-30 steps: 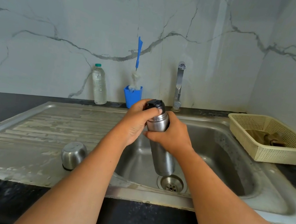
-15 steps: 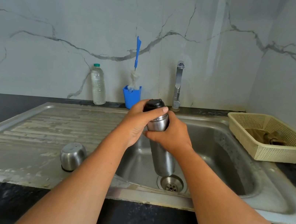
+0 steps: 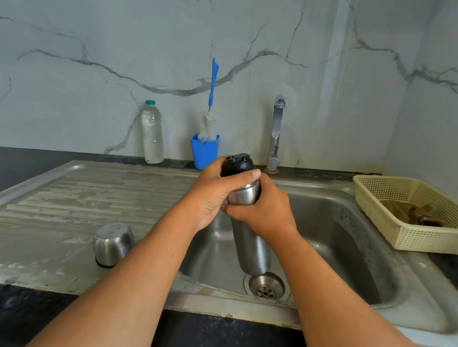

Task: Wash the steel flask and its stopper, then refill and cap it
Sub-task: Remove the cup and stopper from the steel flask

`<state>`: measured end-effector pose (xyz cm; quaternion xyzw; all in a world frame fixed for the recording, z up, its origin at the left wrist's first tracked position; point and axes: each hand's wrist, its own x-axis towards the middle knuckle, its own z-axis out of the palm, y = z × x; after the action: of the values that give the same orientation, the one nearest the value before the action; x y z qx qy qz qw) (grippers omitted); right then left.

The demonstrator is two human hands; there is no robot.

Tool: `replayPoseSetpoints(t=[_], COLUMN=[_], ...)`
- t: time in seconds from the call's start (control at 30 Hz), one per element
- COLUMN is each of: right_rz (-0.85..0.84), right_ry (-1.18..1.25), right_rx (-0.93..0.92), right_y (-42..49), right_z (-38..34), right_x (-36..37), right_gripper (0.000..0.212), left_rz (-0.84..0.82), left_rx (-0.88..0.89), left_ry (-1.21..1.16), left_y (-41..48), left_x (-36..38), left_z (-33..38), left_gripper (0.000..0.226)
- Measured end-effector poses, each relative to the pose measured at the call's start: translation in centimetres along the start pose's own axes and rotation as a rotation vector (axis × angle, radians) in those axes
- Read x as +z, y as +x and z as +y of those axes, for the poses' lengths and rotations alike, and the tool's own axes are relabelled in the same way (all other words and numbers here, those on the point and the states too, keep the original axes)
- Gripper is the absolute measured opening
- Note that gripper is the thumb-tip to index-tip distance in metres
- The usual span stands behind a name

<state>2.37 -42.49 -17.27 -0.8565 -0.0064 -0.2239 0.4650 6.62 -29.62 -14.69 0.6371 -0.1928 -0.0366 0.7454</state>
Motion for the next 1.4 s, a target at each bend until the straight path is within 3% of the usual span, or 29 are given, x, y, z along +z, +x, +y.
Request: replayPoseSetpoints(t=[0.13,0.27,0.47,0.67,0.8,0.97,1.23,1.4], right_rz=[0.02,0.002,-0.015,-0.012,-0.036,-0.102,-0.209,-0.235], right_ry=[0.076,0.036,-0.026,-0.001,0.021,0.023,-0.013,-0.014], right_rx=[0.048,0.032,0.01,-0.002,-0.014,-0.051,-0.151,-0.179], right_y=[0.2,0.0,0.0,0.2,0.0,-0.5,-1.0,-1.2], right_z=[0.1,-0.2,0.0,-0.1,-0.4,-0.8,-1.3,-1.3], right_x=[-0.2,0.0,0.0,0.2,0.4,0.4,1.5,1.7], right_gripper=[0.055,0.055,0.057,0.056,0.056,0.06,0.073,0.07], left_rz=[0.007,0.118,0.158,0.209,0.301,0.293,0.164,0.151], left_rx=[0.019,0.038,0.066,0.073,-0.015,0.013,-0.118,-0.275], left_ry=[-0.008,-0.027,-0.105,-0.247,-0.288,0.072,0.872,1.016], left_y=[0.5,0.5,0.7,0.3,0.1,-1.9,-8.0,-10.8], left_x=[-0.4,-0.2,-0.4,-0.9,-1.8,-5.1,-16.9,-21.7], left_z=[-0.2,-0.4,-0.2,0.9,2.7,6.0,8.8,8.5], left_gripper=[0.038,0.049,0.072,0.035,0.022,0.008,0.037,0.042])
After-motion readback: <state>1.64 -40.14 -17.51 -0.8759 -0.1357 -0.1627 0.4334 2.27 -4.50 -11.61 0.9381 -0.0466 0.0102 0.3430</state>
